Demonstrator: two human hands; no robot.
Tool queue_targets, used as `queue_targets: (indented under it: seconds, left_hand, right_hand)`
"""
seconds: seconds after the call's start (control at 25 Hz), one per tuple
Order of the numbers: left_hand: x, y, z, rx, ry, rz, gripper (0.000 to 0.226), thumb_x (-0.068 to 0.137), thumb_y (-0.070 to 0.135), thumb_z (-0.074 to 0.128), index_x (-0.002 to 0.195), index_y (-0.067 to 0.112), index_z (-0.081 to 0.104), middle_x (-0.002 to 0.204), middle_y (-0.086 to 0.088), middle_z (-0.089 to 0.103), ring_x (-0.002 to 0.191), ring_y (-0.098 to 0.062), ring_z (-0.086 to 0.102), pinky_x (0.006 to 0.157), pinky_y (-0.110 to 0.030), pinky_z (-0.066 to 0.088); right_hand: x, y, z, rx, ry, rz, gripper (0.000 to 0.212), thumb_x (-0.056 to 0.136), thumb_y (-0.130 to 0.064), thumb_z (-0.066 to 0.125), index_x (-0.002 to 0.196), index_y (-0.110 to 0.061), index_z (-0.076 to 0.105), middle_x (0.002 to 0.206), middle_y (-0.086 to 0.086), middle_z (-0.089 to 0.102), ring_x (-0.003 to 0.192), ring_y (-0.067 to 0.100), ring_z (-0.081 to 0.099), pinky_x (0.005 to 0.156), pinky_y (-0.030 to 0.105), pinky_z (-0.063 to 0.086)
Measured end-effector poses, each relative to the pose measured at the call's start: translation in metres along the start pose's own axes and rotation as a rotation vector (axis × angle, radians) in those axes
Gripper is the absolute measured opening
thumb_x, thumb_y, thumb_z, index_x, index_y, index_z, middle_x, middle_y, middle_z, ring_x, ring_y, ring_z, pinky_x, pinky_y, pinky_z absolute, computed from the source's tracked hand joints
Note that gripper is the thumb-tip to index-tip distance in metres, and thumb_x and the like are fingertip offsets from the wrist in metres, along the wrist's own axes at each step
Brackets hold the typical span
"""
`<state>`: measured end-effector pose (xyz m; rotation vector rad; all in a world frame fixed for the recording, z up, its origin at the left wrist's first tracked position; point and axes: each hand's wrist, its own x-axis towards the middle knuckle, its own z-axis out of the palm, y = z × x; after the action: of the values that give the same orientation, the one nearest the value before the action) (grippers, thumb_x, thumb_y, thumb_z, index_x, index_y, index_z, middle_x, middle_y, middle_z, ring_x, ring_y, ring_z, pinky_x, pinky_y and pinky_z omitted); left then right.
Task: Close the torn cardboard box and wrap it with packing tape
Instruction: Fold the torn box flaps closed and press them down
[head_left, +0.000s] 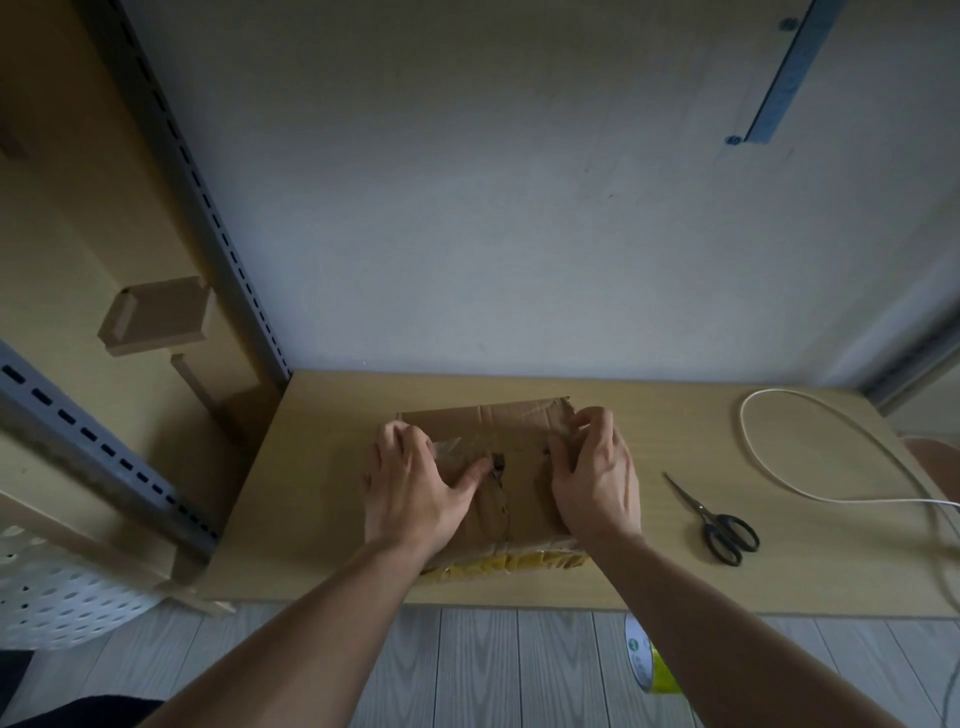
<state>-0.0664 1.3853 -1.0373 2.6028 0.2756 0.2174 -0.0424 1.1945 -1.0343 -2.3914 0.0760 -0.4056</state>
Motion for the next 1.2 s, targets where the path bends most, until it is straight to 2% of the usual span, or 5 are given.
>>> queue_targets:
  seconds: [0.24,0.48,0.84,1.08,1.2]
  left_hand:
    - [0.005,-0.007,0.002,-0.351,-0.025,-0.046,0.072,0.060,0.063,0.082,0.093,0.013,0.042,0.126,-0.004,0.034,0.121,-0.020,0.038,0.092,-0.029,0.041]
    - [0.005,0.002,-0.009,-0.397,-0.159,-0.086,0.114,0.066,0.055,0.086,0.154,0.027,0.019,0.155,0.001,0.019,0.108,-0.006,0.043,0.077,-0.027,0.040]
    - [-0.001,-0.001,-0.007,-0.336,-0.152,-0.165,0.095,0.077,0.066,0.073,0.151,0.038,0.020,0.156,0.000,0.026,0.108,-0.024,0.060,0.074,-0.033,0.049]
    - [0.004,-0.006,-0.005,-0.364,-0.194,-0.233,0.100,0.083,0.069,0.063,0.158,0.039,0.004,0.167,0.001,0.020,0.144,-0.026,0.039,0.097,-0.040,0.045]
    - [0.006,-0.006,-0.006,-0.371,-0.194,-0.289,0.109,0.078,0.074,0.064,0.159,0.035,0.002,0.166,0.007,0.023,0.146,-0.024,0.036,0.107,-0.040,0.041]
  right_hand:
    - [0.002,0.001,-0.003,-0.016,-0.022,0.073,0.031,0.090,-0.031,0.064,0.113,-0.023,0.044,0.093,-0.005,0.054,0.091,0.017,0.043,0.072,0.031,0.035]
    - [0.004,-0.001,-0.004,0.061,-0.062,0.059,0.037,0.087,-0.029,0.070,0.114,-0.021,0.046,0.083,-0.006,0.054,0.090,0.018,0.043,0.075,0.031,0.033]
    - [0.007,0.004,-0.004,0.027,-0.025,0.138,0.046,0.081,-0.028,0.078,0.115,-0.023,0.048,0.108,-0.004,0.039,0.094,0.021,0.048,0.078,0.034,0.044]
    - [0.010,0.007,-0.005,0.132,-0.182,0.249,0.031,0.098,-0.027,0.048,0.128,-0.023,0.040,0.118,0.009,0.060,0.101,0.027,0.058,0.077,0.035,0.044]
    - [0.006,-0.009,-0.005,-0.226,-0.165,0.107,0.045,0.101,-0.041,0.031,0.141,-0.020,0.031,0.133,0.011,0.054,0.110,0.030,0.053,0.086,0.042,0.047]
